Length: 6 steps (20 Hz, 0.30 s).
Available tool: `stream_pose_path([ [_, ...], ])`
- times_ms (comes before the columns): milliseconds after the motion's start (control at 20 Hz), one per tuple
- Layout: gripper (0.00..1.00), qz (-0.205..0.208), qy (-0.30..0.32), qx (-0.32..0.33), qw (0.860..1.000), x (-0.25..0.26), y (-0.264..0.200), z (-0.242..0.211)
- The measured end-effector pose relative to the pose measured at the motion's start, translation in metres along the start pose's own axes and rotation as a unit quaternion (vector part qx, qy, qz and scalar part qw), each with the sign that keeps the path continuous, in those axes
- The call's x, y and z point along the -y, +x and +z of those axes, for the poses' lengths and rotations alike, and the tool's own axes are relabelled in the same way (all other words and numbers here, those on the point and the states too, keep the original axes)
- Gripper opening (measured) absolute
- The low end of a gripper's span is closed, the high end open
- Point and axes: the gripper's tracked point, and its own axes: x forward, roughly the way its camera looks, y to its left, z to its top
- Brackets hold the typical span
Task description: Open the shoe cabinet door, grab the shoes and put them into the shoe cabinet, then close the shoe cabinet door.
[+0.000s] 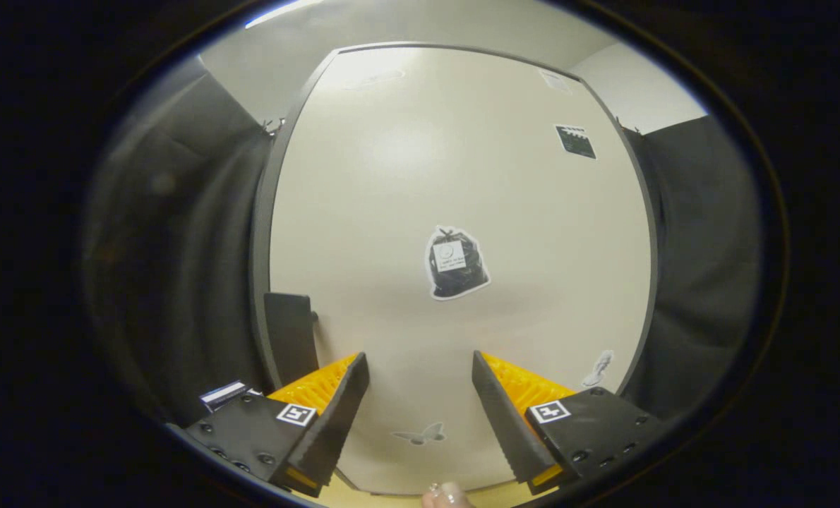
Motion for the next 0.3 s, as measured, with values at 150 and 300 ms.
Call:
stream_pose_path([
  [150,0.94,0.001,-0.002,0.002,1.000,-0.0004,-0.0024,0.0002],
  [300,0.94,0.007,0.004,0.000,1.000,-0.0006,-0.0016,-0.0011],
])
